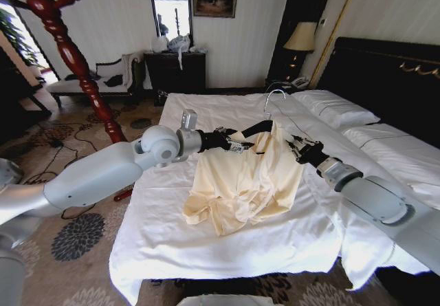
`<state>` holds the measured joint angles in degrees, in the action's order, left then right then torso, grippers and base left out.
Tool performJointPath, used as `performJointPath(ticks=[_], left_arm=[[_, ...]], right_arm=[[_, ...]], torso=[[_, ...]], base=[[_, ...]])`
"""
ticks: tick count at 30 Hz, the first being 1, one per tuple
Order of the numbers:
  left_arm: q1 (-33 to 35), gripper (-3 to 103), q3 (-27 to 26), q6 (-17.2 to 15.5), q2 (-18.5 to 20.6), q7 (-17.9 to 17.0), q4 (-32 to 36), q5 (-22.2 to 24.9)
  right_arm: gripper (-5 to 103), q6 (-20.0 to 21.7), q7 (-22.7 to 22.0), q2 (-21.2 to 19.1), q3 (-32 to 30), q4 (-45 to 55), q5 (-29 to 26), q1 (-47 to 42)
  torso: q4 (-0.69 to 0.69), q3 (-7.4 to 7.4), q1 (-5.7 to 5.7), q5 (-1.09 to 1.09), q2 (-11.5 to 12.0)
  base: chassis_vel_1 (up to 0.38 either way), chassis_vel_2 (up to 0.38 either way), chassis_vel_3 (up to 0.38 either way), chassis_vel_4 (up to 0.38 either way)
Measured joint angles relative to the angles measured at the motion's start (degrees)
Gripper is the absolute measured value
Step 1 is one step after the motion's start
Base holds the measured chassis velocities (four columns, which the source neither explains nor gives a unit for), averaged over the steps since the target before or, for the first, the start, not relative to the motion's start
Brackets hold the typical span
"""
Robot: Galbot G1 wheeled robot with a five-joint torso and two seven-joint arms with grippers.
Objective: Pick up the clothes from the bed and hang them on the clothes hanger.
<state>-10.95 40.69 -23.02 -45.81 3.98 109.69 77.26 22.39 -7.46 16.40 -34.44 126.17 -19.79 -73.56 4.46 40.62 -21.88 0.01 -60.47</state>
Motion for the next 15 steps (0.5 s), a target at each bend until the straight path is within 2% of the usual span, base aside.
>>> performJointPath(ticks=[1,4,5,7,9,12,13,15], left_arm=[[0.0,74,0.0,0.0,0.0,0.0,0.0,0.0],[0.0,57,0.7,0.1,-0.8,0.0,-0.1,0.1],[0.0,57,0.7,0.1,-0.8,0.0,-0.1,0.1],[0.1,46,0.8,0.4,-0.9,-0.2,0.0,0.3],[0.1,46,0.8,0.5,-1.0,-0.2,0.1,0.5],[0.3,29,0.8,0.6,-0.9,-0.4,0.4,1.1],[0.3,29,0.8,0.6,-0.9,-0.4,0.4,1.1],[0.4,20,0.8,0.6,-0.8,-0.3,0.7,2.0]], right_arm=[[18,0.0,0.0,0.0,0.0,0.0,0.0,0.0],[18,-0.5,0.0,-0.2,-0.5,0.1,0.9,-1.2],[18,-0.5,0.0,-0.2,-0.5,0.1,0.9,-1.2],[18,-0.8,0.0,-0.2,-0.7,0.2,1.1,-1.9],[18,-0.8,0.0,-0.2,-0.7,0.3,1.0,-2.0],[18,-1.0,-0.1,-0.2,-0.7,0.3,1.0,-2.1],[18,-1.0,-0.1,-0.2,-0.7,0.3,1.0,-2.1],[18,-1.2,-0.1,-0.1,-0.7,0.3,0.9,-2.0]], torso=[[0.00,0.00,0.00,0.00,0.0],[0.00,0.00,0.00,-0.01,0.0],[0.00,0.00,0.00,-0.01,0.0],[0.00,0.00,0.00,0.00,0.0],[0.00,0.00,0.00,-0.01,0.0],[0.00,0.00,0.00,-0.01,0.0],[0.00,0.00,0.00,-0.01,0.0],[0.00,0.00,0.00,-0.01,0.0]], base=[[0.000,0.000,0.000,0.000],[0.000,0.000,0.000,0.000],[0.000,0.000,0.000,0.000],[0.000,0.000,0.000,0.000],[0.000,0.000,0.000,0.000],[0.000,0.000,0.000,0.000],[0.000,0.000,0.000,0.000],[0.000,0.000,0.000,0.000]])
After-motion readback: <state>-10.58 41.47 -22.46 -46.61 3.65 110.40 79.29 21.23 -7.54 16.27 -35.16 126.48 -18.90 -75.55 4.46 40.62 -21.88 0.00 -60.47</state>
